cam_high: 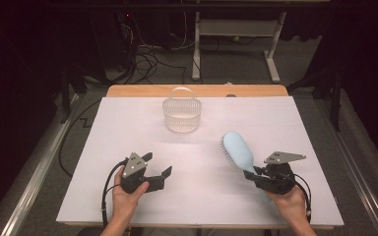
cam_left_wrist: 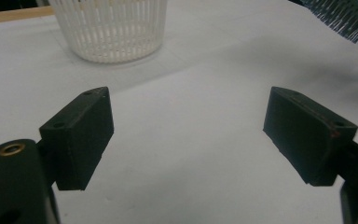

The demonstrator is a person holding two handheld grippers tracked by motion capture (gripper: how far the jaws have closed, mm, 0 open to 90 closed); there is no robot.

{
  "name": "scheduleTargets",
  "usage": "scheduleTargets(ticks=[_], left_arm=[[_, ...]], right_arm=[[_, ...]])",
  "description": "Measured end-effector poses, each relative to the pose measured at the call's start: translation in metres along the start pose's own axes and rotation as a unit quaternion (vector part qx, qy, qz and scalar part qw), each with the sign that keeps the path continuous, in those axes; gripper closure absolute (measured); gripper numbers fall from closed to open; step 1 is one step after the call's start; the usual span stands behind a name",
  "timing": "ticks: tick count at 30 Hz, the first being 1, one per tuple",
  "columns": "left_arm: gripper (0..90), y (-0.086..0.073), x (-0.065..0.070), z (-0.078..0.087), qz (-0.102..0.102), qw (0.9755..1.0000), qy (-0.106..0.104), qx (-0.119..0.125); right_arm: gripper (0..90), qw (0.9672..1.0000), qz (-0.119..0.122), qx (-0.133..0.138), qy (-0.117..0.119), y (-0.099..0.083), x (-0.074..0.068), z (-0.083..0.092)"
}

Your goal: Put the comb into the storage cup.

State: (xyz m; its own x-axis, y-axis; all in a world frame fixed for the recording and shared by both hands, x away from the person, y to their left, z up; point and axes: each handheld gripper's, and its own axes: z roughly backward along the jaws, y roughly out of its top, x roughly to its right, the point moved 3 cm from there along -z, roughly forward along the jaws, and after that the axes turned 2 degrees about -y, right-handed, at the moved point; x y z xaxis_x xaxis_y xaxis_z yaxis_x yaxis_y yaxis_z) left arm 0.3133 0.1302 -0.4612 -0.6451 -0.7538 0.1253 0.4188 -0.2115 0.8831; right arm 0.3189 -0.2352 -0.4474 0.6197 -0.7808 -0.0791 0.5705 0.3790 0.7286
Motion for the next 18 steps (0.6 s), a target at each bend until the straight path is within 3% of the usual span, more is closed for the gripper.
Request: scheduleTargets(ticks=[18], left_arm=[[16.5,0.019,0.029,-0.028,-0.032,0.9984,-0.046,-0.006]], right_arm=[[69.9,0.9998,0.014,0.012,0.001,0.002,-0.008,0.002]])
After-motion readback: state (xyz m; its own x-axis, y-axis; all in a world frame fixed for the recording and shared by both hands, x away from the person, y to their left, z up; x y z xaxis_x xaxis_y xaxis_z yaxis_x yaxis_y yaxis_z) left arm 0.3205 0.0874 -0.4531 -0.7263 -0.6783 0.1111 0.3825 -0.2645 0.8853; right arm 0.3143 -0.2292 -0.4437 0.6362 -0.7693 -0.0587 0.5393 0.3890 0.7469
